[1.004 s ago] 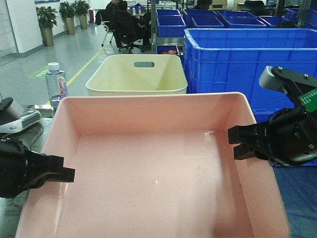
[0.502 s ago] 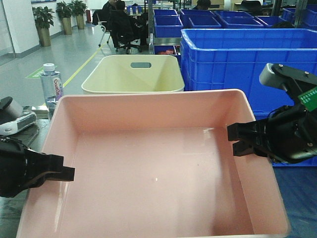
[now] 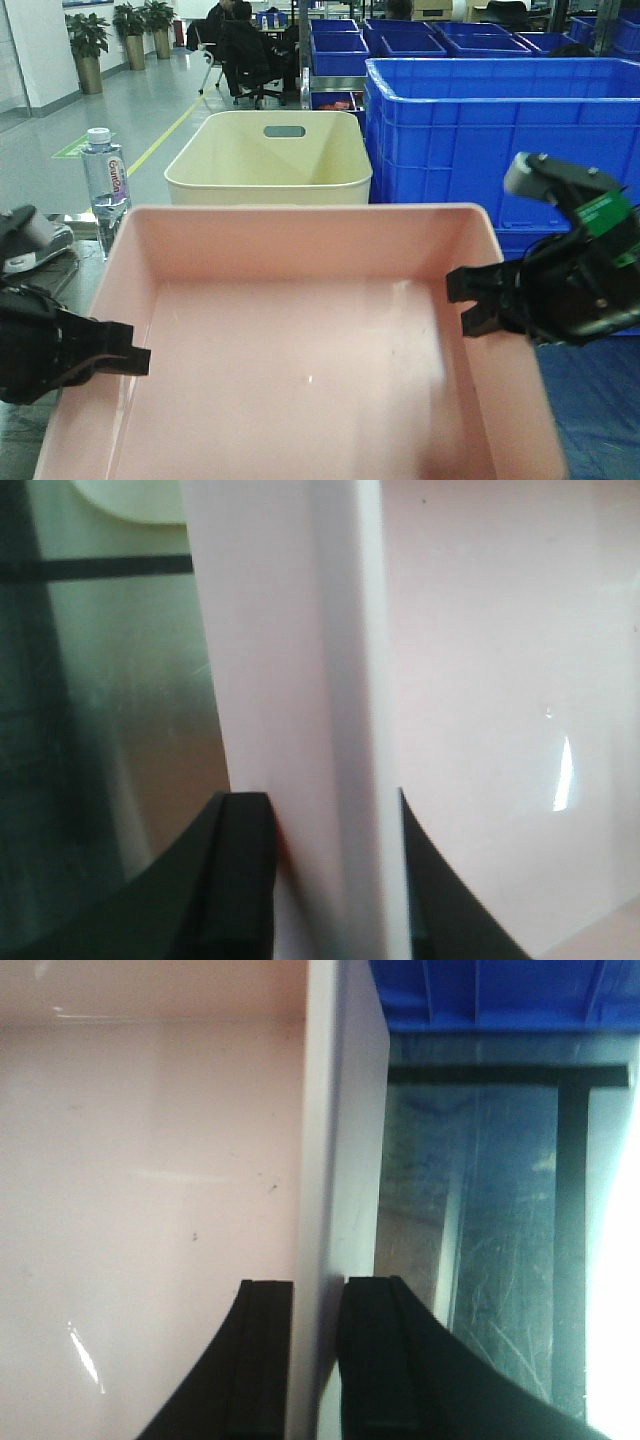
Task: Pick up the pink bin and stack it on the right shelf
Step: 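Lower the pink bin onto the table in front of the cream bin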
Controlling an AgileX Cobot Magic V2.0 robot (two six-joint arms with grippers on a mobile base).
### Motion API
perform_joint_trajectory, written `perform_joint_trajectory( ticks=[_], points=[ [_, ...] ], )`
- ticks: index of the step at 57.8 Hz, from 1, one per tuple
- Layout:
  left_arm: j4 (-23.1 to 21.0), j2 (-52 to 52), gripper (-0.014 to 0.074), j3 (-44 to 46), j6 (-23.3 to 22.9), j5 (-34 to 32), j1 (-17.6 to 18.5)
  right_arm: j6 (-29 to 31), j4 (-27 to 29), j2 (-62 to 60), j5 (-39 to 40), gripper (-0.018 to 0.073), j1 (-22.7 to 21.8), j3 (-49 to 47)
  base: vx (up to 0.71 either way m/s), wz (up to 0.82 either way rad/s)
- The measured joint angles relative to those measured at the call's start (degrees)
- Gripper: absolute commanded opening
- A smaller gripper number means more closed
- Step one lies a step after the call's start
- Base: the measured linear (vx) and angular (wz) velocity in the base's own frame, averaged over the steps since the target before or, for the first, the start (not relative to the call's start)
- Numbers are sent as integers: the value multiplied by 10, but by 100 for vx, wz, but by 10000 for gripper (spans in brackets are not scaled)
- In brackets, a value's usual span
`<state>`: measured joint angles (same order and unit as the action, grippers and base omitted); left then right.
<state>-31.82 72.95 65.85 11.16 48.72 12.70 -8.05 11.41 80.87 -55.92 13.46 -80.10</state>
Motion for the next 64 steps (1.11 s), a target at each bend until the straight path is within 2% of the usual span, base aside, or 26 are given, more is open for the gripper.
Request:
perform_joint_trajectory(
  ticks=[13,23,33,49,56,64],
  points=[
    [9,68,11,0,-3,-5,0,8,0,72,-12,0,0,0,0,0],
    [9,109,62,0,-2,-16,0,18,-1,117,-20,45,-2,0,0,0],
    [10,137,190,0,1,-17,0,9,-2,142,-24,160,-3,0,0,0],
    [-7,142,510,0,9,-35,2,11,10,143,-12,449,-4,0,0,0],
    [-13,140,593,0,27,-38,2,12,15,143,2,484,-4,-2,0,0],
    [-15,123,590,2,48,-51,2,20,8,132,29,456,-4,-2,0,0]
  ],
)
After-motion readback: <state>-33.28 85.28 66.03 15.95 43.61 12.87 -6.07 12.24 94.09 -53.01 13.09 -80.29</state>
